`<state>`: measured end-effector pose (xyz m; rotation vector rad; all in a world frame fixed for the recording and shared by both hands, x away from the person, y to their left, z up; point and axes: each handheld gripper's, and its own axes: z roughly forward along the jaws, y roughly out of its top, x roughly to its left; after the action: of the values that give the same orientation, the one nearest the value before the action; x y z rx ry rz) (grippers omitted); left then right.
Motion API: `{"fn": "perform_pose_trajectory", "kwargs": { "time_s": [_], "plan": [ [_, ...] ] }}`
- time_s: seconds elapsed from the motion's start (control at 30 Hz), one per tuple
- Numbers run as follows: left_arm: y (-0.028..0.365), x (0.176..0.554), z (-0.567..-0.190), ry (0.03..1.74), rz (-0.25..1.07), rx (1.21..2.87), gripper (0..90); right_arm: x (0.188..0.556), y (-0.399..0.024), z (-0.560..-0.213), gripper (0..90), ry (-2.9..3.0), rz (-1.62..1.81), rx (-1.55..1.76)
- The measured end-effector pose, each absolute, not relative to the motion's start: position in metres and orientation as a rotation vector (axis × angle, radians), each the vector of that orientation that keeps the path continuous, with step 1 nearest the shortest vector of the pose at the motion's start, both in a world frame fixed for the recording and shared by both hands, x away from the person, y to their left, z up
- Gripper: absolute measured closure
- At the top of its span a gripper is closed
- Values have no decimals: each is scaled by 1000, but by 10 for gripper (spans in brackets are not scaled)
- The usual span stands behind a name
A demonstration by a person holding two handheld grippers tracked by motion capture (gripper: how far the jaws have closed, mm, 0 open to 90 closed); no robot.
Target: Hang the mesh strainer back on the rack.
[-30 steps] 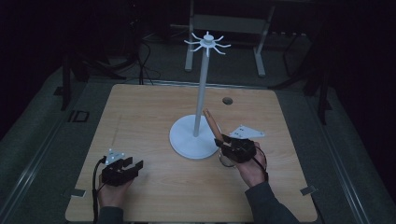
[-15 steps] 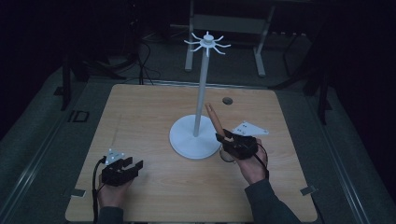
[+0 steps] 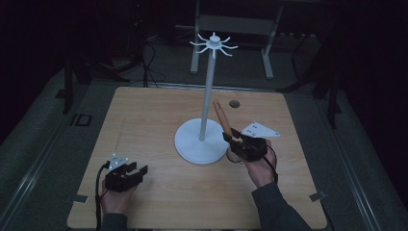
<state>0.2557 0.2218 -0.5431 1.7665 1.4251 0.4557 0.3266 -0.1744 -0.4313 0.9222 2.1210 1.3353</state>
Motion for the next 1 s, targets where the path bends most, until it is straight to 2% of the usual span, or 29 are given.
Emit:
{"fn": "perform_pose_trajectory", "kwargs": {
  "time_s": [1.0],
  "plan": [
    [221,256,-543,1420,459,1770,488,328,-174,-404,693,2017,1474,904]
  ]
}}
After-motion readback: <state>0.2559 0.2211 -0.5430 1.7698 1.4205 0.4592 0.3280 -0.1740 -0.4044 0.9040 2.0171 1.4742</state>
